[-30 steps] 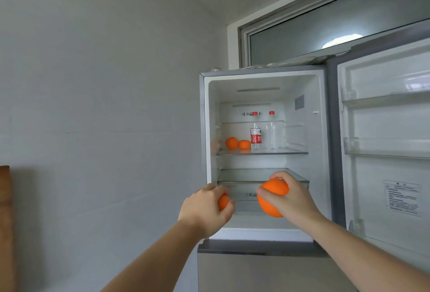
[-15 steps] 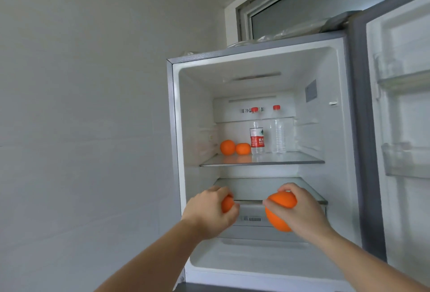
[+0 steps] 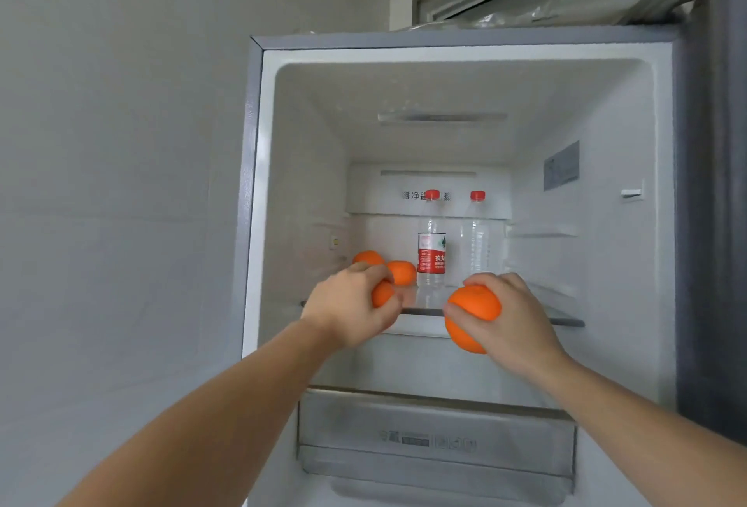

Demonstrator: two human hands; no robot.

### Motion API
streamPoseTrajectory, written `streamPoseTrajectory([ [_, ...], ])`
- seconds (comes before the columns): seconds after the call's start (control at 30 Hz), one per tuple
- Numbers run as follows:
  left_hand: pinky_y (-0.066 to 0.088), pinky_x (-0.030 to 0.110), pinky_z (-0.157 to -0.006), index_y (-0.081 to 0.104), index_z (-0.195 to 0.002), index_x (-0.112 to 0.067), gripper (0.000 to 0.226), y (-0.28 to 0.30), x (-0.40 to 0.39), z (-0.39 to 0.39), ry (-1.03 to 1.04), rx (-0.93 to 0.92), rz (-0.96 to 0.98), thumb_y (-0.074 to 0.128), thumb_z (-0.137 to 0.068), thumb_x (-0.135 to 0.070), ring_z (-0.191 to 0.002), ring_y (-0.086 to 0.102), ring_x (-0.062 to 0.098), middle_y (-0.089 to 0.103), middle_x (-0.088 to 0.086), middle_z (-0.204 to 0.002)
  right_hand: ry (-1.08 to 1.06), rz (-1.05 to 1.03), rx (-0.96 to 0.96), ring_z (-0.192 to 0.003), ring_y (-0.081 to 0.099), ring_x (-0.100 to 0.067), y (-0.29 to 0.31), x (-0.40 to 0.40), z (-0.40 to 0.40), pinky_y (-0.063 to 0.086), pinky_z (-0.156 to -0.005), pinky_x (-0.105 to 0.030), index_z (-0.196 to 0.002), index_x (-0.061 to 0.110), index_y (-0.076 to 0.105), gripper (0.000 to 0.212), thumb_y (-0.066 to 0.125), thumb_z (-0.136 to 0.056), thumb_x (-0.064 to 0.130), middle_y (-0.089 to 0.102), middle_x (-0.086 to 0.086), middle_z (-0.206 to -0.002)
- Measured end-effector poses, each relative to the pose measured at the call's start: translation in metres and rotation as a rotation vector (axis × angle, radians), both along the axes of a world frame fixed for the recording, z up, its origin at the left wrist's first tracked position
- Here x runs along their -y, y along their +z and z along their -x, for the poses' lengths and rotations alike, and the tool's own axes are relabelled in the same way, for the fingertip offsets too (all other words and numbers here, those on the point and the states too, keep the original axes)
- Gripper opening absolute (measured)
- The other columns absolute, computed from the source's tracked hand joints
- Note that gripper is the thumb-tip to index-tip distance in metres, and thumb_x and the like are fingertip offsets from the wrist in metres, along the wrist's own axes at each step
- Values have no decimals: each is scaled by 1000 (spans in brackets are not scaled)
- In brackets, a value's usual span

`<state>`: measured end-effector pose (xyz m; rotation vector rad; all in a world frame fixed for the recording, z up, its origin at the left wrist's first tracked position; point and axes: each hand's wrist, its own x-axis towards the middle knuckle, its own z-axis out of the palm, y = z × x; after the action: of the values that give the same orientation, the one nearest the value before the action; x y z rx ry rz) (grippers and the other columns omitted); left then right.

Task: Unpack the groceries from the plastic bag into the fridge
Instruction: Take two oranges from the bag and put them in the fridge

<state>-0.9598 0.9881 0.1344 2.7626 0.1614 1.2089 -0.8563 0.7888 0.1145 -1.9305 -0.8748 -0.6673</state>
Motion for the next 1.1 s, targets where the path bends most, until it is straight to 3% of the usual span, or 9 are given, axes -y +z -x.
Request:
streamPoseTrajectory([
  [0.13, 46, 33, -80, 58, -110, -34, 39, 24, -37, -45, -12, 47, 35, 43, -81, -56, -101, 58, 23, 60, -6, -109, -45, -7, 23, -94, 53, -15, 28, -38, -43, 42, -81, -29, -98, 38, 56, 34, 72, -72, 52, 48, 7, -107],
  [0.37, 49, 35, -84, 58, -117, -28, 36, 26, -88, -112, 18, -65, -38, 50, -90, -50, -104, 59, 28, 59, 1, -115, -120, 39, -12, -94, 52, -18, 30, -98, -107, 44, -85, -32, -113, 30, 54, 49, 69, -74, 57, 43, 3, -111],
  [0.53, 48, 38, -87, 57, -120, -25, 37, 28, -100, -144, 32, -138, -80, 50, -91, -48, -108, 57, 30, 56, 5, -120, -77, 230, -106, -103, 56, -24, 43, -118, -139, 47, -92, -38, -118, 27, 51, 59, 64, -74, 64, 48, -6, -120],
  [0.63, 47, 39, -91, 57, -121, -23, 39, 31, -105, -158, 32, -196, -75, 51, -91, -45, -111, 55, 30, 54, 7, -120, -41, 352, -100, -114, 52, -25, 43, -131, -149, 43, -96, -34, -134, 27, 40, 73, 68, -74, 57, 40, -5, -130],
  [0.7, 46, 40, -93, 56, -122, -21, 40, 33, -109, -167, 42, -234, -63, 53, -89, -44, -112, 54, 31, 53, 9, -121, -51, 375, -78, -114, 52, -25, 44, -140, -156, 44, -96, -36, -134, 25, 40, 75, 71, -72, 55, 38, -4, -132],
  [0.83, 42, 40, -95, 44, -132, -21, 53, 33, -116, -181, 127, -268, -77, 57, -86, -47, -118, 46, 33, 48, 9, -130, -65, 500, -20, -115, 51, -26, 54, -159, -171, 45, -94, -38, -135, 25, 37, 76, 70, -72, 55, 40, -5, -131],
  [0.97, 38, 42, -97, 27, -142, -21, 68, 29, -123, -192, 126, -254, 14, 61, -85, -35, -126, 39, 33, 37, 9, -143, -46, 547, 20, -115, 52, -30, 57, -174, -185, 46, -92, -40, -138, 24, 31, 76, 66, -77, 53, 42, -9, -133],
  [1.1, 40, 41, -103, 30, -141, -15, 72, 29, -129, -194, 104, -201, 96, 67, -82, -32, -127, 43, 33, 39, 12, -143, -18, 503, 27, -111, 54, -32, 50, -183, -194, 47, -91, -42, -134, 24, 33, 72, 65, -77, 54, 44, -10, -130],
])
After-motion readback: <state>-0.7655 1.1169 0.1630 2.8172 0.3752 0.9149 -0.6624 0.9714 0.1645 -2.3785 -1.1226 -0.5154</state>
